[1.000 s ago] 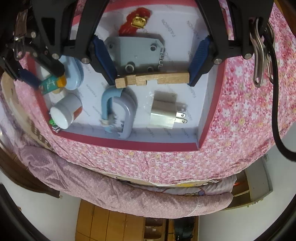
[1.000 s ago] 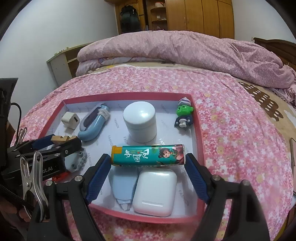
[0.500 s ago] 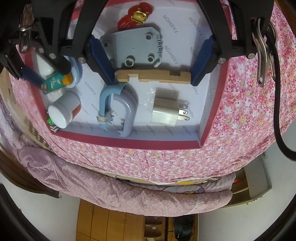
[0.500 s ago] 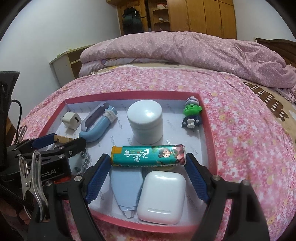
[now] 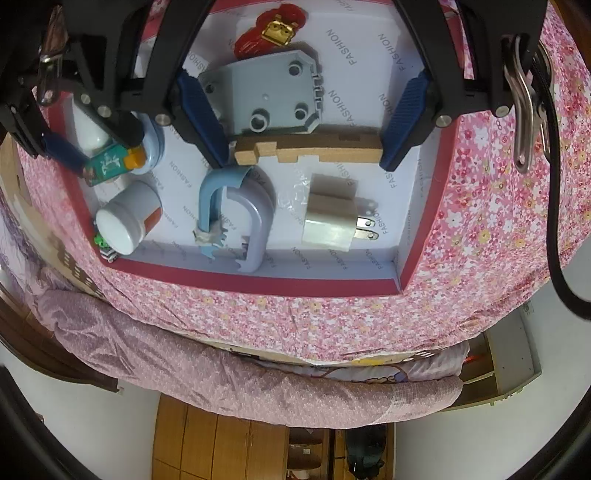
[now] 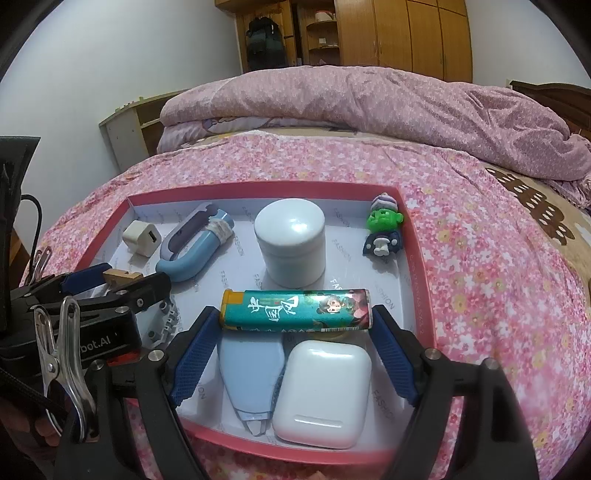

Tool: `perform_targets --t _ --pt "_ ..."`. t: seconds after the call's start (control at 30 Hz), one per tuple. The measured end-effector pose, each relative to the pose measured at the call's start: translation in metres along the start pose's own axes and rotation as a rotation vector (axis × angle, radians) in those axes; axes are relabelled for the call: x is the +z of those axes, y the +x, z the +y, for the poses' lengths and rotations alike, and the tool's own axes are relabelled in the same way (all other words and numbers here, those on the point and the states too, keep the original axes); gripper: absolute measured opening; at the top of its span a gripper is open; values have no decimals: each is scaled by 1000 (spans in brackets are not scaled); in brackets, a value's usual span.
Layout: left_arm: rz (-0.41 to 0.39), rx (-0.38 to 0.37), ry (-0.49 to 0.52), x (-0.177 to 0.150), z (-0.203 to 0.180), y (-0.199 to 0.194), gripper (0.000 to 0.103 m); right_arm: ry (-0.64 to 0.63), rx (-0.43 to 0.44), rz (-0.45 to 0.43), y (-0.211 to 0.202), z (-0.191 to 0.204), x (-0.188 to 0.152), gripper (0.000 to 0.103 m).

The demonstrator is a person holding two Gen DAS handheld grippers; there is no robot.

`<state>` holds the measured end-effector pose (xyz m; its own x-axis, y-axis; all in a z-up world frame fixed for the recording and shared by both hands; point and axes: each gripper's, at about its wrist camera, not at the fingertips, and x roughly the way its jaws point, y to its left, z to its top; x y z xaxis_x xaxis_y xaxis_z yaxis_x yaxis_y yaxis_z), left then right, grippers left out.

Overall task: Organize rigid objects
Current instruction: 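Lower and release the wooden piece with left gripper while right releases the green bar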

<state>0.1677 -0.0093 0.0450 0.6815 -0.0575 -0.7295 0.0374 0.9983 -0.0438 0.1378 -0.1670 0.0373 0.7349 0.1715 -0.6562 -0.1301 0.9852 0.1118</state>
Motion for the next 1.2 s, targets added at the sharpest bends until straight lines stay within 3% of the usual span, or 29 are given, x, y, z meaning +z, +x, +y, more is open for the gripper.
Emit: perform_targets --t 0.57,1.2 --pt "19 -24 -61 -2 7 -13 87 19 29 -43 -18 -4 4 84" --pt "-24 -14 -30 -18 5 -73 87 7 49 -98 -72 10 -1 85"
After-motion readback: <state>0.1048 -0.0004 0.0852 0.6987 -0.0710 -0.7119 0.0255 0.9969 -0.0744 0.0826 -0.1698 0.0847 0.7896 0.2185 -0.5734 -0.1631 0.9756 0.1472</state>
